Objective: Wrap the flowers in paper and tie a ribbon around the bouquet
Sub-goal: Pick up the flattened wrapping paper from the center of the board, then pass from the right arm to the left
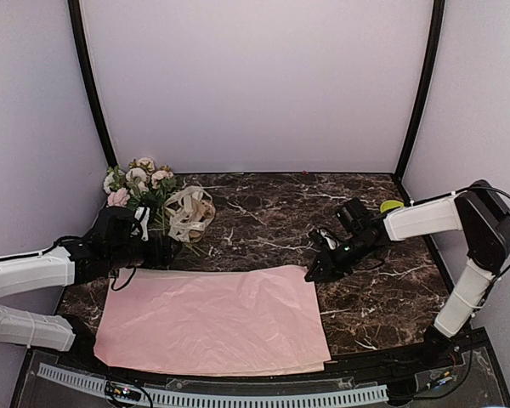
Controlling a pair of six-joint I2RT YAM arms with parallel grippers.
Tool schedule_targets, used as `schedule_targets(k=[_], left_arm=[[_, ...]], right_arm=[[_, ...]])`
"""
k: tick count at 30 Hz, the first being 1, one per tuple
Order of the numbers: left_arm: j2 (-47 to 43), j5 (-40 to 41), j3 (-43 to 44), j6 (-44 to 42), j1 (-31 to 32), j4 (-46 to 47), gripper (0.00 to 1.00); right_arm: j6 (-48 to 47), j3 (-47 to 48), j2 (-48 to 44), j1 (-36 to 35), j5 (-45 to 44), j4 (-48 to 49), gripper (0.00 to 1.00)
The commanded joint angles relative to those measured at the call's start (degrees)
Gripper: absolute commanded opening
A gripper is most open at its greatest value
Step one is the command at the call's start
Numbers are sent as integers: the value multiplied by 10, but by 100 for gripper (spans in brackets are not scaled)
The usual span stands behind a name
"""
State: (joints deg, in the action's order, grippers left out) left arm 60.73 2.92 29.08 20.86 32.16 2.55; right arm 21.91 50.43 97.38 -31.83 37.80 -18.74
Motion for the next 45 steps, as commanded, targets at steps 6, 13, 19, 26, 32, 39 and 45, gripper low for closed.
schedule_targets(k=[6, 13, 19, 26, 32, 39, 45], left_arm=[[24, 8, -14, 6, 6, 2, 81], [18, 9, -17, 1, 9, 11, 81], [-7, 61, 14, -28, 8, -27, 82], [-46, 71, 51, -55, 9, -33, 82], [-63, 89, 65, -85, 9, -28, 83], [-53, 84, 73, -95, 9, -28, 85], [-36, 71, 80, -99, 8, -32, 86]], right_arm=[[60, -20, -43, -6, 87, 99, 18], [66, -3, -76, -10, 103, 98, 0], [60, 105, -127, 14, 38, 29, 0], [47, 338, -158, 91, -89, -71, 0], [-29, 498, -158, 120, -345, -60, 0], [-192, 452, -180, -13, -463, 88, 0], [-212, 200, -241, -140, -420, 189, 0]])
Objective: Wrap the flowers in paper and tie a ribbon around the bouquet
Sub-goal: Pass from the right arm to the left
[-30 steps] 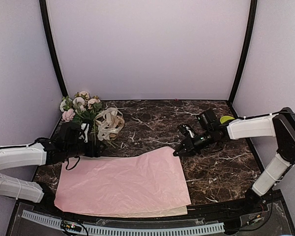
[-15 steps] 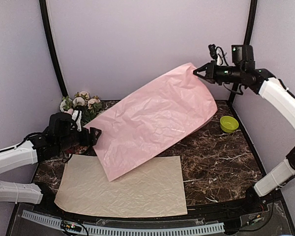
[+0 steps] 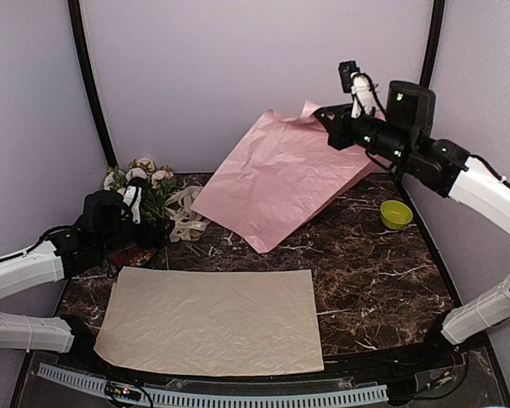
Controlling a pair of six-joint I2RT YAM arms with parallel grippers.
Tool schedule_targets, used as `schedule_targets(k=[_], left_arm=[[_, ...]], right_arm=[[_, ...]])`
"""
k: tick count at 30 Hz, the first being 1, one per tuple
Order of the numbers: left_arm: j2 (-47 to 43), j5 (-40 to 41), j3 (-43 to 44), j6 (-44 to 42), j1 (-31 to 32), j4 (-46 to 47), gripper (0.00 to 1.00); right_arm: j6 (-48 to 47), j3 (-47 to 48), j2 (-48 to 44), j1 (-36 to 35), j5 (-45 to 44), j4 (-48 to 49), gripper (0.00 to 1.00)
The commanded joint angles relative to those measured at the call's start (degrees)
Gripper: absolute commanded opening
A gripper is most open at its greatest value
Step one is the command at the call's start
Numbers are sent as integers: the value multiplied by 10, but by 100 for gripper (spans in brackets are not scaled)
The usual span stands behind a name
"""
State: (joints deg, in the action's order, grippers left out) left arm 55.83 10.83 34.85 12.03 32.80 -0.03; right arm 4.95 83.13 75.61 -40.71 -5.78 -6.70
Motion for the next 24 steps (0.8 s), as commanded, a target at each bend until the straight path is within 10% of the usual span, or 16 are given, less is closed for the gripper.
schedule_targets(k=[1, 8, 24], left_arm=[[20, -19, 30, -6, 1, -16, 84], [73, -153, 87, 40, 0, -75, 59], [151, -438, 4, 271, 29, 133, 82]], right_arm=[[-42, -159, -33, -70, 32, 81, 0], [-8, -283, -60, -189, 78, 81, 0], [-42, -247, 121, -332, 153, 25, 0]])
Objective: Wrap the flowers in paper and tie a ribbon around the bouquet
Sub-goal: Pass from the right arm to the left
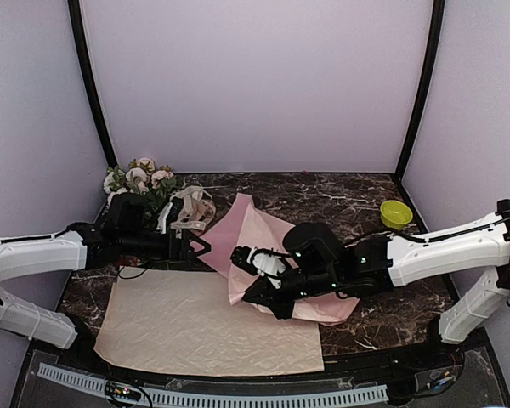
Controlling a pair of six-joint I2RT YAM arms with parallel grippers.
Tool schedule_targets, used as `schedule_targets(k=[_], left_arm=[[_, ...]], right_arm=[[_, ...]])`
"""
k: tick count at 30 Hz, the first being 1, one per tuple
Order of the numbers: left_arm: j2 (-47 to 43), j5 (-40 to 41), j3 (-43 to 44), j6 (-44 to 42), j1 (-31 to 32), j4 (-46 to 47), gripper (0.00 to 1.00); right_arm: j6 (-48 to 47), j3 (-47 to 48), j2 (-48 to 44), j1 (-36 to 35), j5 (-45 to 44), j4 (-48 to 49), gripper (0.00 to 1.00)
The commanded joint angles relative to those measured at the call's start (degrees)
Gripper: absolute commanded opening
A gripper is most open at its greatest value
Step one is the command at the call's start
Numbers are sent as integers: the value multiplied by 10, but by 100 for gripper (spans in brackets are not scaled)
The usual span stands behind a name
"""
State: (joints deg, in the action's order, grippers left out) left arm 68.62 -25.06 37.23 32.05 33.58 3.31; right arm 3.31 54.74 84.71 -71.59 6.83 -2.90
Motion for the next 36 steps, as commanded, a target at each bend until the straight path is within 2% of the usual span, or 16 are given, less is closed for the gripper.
schedule_targets(k=[1, 6, 9, 13, 15, 19, 20, 22, 23, 24, 26, 28, 30, 32, 33, 36], left_arm=[[38, -86, -14, 73, 36, 117, 82], [127, -121, 22, 82, 58, 145, 83], [155, -110, 26, 81, 58, 159, 84], [184, -146, 55, 78, 72, 198, 84], [191, -154, 74, 60, 92, 204, 79], [211, -194, 94, 55, 112, 218, 52], [213, -203, 94, 57, 112, 223, 39], [207, -204, 92, 56, 112, 223, 2], [199, -194, 90, 53, 112, 214, 0], [186, -182, 86, 47, 112, 201, 0], [154, -121, 78, 19, 112, 143, 0], [126, -78, 67, 0, 112, 104, 0], [102, -60, 50, -5, 112, 94, 0], [85, -59, 26, 2, 112, 103, 0], [80, -58, 20, 4, 112, 104, 0], [70, -51, 13, 4, 112, 94, 0]], right_arm=[[-35, 44, 40, -28, 31, -21, 0], [-64, 66, 60, -42, 50, -53, 0], [-67, 57, 55, -46, 60, -45, 0], [-74, 52, 57, -49, 59, -43, 0], [-77, 52, 58, -49, 59, -45, 0], [-78, 48, 56, -49, 62, -42, 0], [-77, 47, 55, -49, 61, -42, 0], [-78, 49, 53, -49, 53, -47, 0], [-77, 54, 48, -49, 44, -55, 0], [-75, 61, 41, -49, 32, -65, 10], [-76, 83, 18, -48, -1, -98, 38], [-72, 107, -17, -37, -12, -132, 53], [-40, 109, -62, -4, 16, -149, 67], [27, 100, -107, 65, 76, -150, 76], [63, 87, -126, 110, 94, -153, 77], [168, 35, -170, 236, 83, -181, 81]])
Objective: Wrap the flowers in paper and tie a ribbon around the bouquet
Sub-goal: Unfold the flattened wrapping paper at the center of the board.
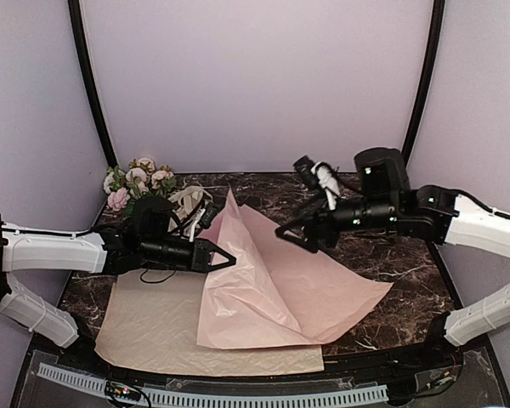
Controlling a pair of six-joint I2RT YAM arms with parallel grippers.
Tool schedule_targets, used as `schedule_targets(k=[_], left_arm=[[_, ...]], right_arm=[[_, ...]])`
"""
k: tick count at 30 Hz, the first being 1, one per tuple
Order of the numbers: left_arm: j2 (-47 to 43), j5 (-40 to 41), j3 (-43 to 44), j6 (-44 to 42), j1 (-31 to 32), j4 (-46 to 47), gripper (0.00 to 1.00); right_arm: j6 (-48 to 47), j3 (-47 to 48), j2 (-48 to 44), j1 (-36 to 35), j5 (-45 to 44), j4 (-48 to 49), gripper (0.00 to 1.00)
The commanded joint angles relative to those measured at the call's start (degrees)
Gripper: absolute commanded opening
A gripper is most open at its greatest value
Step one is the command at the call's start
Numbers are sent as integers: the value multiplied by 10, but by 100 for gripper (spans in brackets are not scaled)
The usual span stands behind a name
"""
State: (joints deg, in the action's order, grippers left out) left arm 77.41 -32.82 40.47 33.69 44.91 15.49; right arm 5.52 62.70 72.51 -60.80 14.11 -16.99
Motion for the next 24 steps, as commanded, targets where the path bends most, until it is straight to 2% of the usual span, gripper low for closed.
schedule_targets(k=[1, 3, 6, 8, 11, 13, 15, 20, 24], left_arm=[[-20, 27, -22, -11, -1, -26, 0], [-23, 23, -27, -7, -1, -17, 0], [-24, 21, -25, -7, -1, -19, 0], [-25, 21, -26, -7, -1, -20, 0], [-28, 17, -35, 1, -1, -1, 0], [-29, 13, -41, 9, -1, 17, 0], [-31, 9, -44, 13, -1, 24, 0], [-40, 15, -52, 7, -1, 27, 0], [-44, 9, -49, 1, -1, 30, 0]], right_arm=[[182, -60, -56, 169, -12, -58, 82], [241, -88, -56, 244, -29, -113, 82], [300, -140, -57, 345, -5, -177, 82], [332, -153, -72, 382, -47, -226, 83], [357, -160, -108, 400, -150, -267, 88], [355, -162, -120, 406, -182, -289, 93], [362, -164, -124, 414, -181, -306, 97], [420, -216, -141, 422, -102, -283, 100], [430, -218, -172, 422, -185, -331, 100]])
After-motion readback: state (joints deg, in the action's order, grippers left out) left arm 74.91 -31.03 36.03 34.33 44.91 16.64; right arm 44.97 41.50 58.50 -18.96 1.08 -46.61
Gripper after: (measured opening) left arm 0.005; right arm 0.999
